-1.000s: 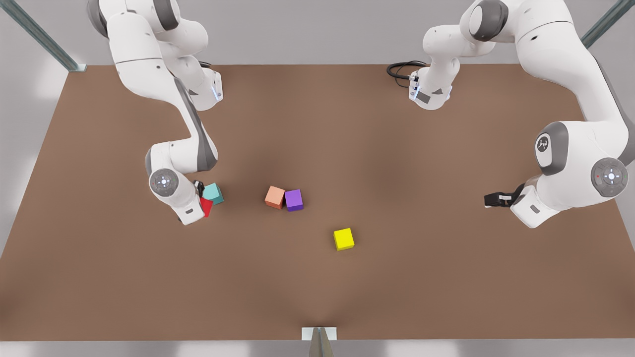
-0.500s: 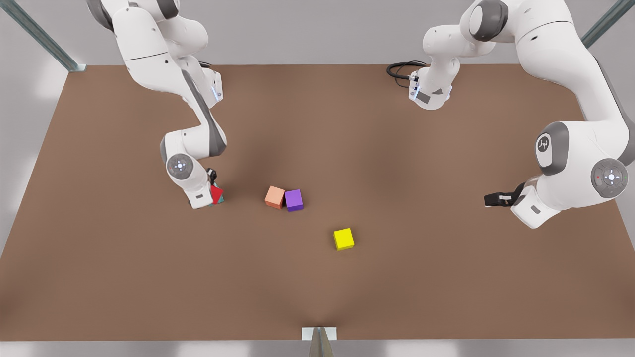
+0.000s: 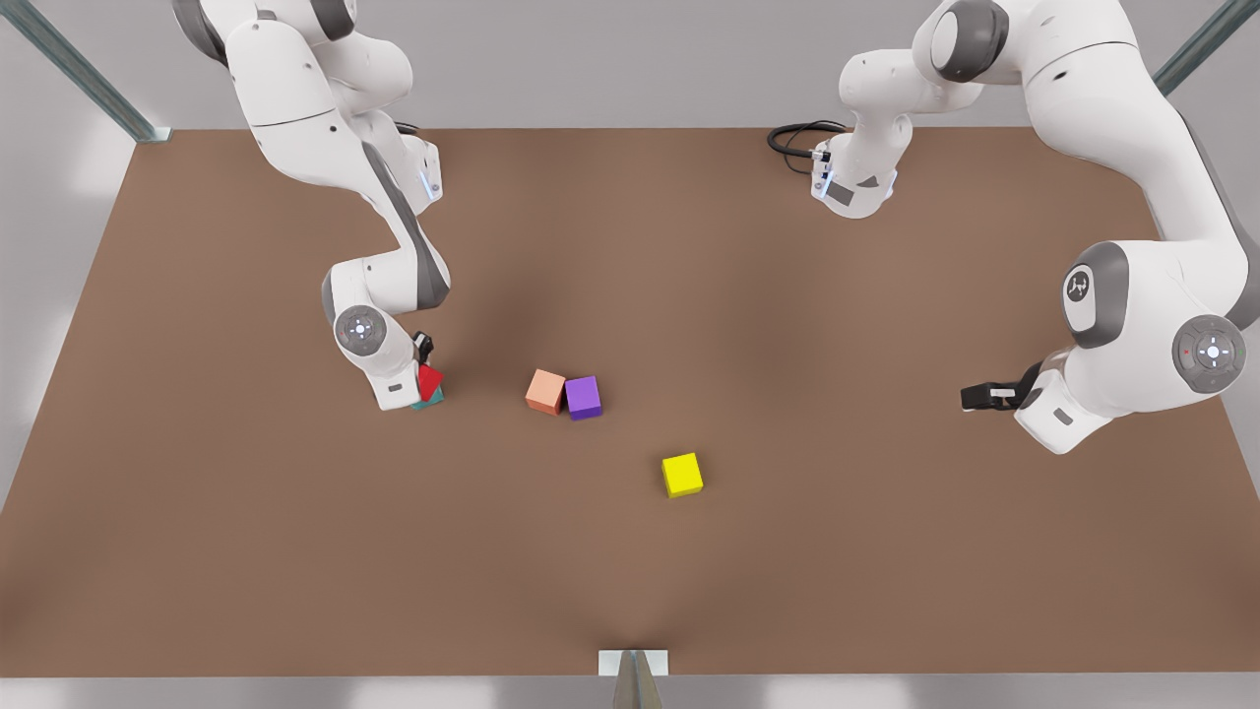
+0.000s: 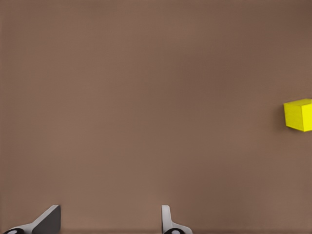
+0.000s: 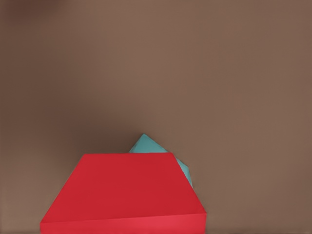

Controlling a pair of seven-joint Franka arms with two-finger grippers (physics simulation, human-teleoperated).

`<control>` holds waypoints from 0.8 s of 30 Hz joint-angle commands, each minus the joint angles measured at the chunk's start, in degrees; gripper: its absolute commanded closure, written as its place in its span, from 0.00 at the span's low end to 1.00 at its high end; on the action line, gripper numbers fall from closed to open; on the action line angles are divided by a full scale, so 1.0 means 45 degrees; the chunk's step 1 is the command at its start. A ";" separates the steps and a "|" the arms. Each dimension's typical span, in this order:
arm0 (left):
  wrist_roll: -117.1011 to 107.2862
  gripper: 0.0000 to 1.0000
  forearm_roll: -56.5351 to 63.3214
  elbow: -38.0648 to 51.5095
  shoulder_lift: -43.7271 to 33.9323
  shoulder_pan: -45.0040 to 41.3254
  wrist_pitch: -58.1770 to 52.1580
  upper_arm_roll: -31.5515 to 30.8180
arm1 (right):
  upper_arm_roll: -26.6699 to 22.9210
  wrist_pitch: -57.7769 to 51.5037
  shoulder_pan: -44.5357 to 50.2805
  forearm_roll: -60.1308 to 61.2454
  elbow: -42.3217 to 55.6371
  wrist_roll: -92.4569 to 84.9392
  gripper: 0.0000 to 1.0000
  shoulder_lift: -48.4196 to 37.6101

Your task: Pick up red wooden cube and pass to hand red wooden cube and place in blue wooden cube

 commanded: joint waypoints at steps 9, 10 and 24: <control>-0.0162 0.00 0.0021 -0.0013 -0.0016 0.0000 -0.0008 -0.0001 | 0.0001 0.0044 -0.0012 -0.0259 0.0017 0.1691 0.00 0.0055; -0.0162 0.00 0.0021 0.0006 -0.0016 0.0000 -0.0008 -0.0001 | 0.0001 0.0044 -0.0012 -0.0259 0.0017 0.1691 0.00 0.0055; -0.0162 0.00 0.0021 0.0006 -0.0016 0.0039 -0.0008 -0.0001 | 0.0040 -0.0580 0.0086 -0.0220 0.0348 0.1730 0.00 -0.0258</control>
